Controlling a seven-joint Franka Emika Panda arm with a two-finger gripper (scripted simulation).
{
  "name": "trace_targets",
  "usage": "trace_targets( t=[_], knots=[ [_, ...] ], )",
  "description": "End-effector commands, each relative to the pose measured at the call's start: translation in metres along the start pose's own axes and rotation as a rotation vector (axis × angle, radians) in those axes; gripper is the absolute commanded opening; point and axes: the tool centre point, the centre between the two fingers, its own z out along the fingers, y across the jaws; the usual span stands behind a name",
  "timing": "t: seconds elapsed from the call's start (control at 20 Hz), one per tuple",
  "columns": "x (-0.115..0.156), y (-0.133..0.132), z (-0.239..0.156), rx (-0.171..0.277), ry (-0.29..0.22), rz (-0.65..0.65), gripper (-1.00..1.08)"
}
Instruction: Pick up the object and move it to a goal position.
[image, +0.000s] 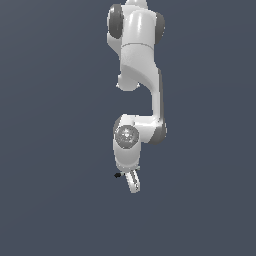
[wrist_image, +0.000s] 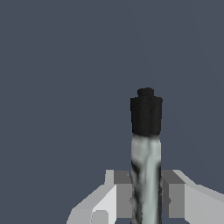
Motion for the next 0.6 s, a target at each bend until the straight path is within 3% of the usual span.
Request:
trace_targets(
  t=[0.0,0.55],
  knots=[
    [0.025,0.008,-0.008,0.001,0.001,0.002,-1.00],
    [0.142,0.043,-0.045,0.001,0.001,0.002,-1.00]
  ],
)
